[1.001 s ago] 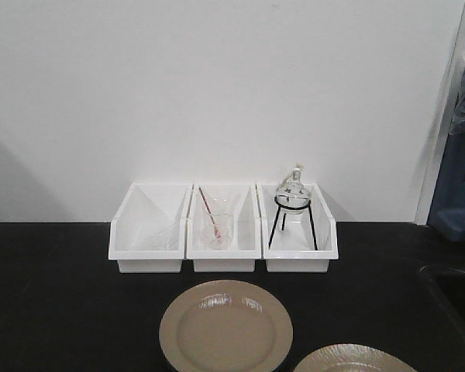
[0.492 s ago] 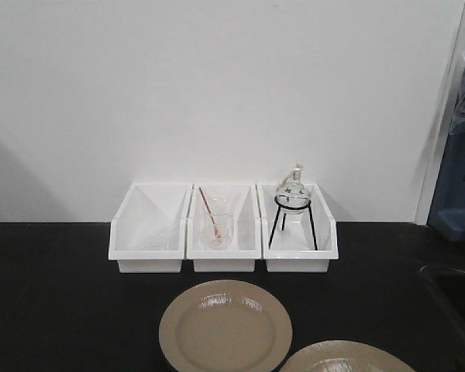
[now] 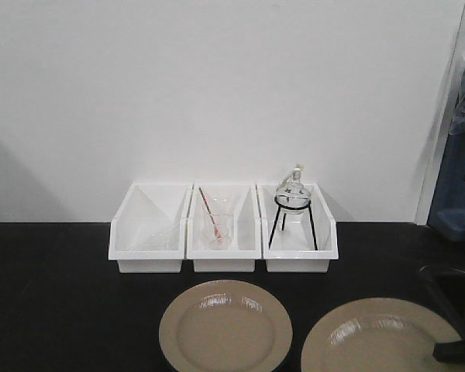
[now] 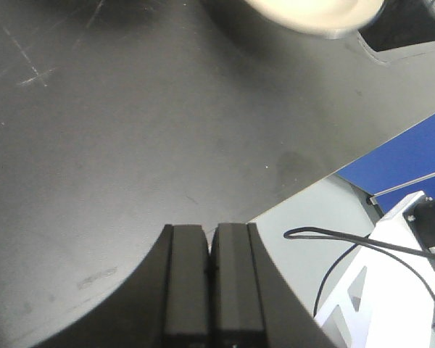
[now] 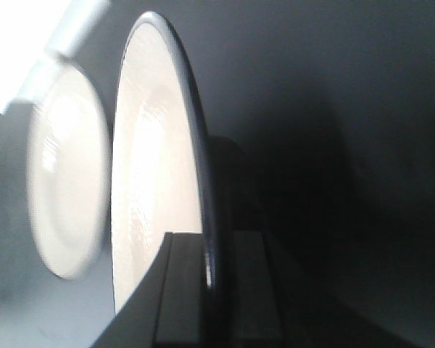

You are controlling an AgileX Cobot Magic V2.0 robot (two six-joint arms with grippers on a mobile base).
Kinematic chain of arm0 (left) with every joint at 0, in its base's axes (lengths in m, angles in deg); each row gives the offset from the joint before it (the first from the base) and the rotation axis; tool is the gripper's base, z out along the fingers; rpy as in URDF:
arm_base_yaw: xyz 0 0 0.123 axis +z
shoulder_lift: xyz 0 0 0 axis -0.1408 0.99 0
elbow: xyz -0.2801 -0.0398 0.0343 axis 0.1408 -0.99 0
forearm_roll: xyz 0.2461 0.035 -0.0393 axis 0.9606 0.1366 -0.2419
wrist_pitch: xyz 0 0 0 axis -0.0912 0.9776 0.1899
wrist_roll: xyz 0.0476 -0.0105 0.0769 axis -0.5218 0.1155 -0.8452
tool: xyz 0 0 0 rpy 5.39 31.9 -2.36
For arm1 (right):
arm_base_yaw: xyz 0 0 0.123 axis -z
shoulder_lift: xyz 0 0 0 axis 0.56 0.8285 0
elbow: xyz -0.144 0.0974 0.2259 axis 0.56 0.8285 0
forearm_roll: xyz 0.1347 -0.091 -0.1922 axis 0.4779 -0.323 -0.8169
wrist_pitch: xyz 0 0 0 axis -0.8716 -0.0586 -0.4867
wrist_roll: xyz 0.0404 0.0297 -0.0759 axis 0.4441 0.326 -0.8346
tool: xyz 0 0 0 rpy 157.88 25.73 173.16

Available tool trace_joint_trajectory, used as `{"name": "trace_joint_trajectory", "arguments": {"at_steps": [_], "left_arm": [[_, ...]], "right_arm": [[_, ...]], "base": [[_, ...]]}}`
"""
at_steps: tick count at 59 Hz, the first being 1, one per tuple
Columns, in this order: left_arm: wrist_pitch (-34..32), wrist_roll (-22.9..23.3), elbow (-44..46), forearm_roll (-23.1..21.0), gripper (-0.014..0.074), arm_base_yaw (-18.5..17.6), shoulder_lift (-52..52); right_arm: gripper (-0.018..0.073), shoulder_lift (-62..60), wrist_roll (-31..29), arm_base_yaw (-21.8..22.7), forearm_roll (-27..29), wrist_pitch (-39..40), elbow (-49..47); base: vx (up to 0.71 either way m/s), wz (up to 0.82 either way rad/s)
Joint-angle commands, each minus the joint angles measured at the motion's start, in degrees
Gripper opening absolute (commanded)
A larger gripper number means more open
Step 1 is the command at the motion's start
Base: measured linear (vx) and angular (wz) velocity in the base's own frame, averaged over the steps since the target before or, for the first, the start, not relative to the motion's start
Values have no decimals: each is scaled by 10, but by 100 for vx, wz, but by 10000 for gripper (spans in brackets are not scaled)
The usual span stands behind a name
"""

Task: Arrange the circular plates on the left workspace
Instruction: 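Lift the plate with the right gripper and lower it onto the first plate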

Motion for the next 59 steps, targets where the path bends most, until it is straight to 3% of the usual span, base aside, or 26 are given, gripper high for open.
{"name": "trace_joint_trajectory", "arguments": {"at_steps": [1,11,36,45,59], "left_arm": [[-2,5,13,-39,-4,0,2],[-10,5,13,-38,-4,0,2],[-27,7,13,-39,-4,0,2],[-27,7,13,-39,-4,0,2],[-25,7,13,-41,-4,0,2]], "right_arm": [[-5,-38,18,1,87,-64,-32],[-5,-40,18,-36,185,-82,-54],[-5,39,16,-256,303,24,-154],[-5,94,16,-293,310,38,-186],[-5,152,7,-302,319,33,-198]], "base": [[0,0],[0,0],[0,0],[0,0],[0,0]]}}
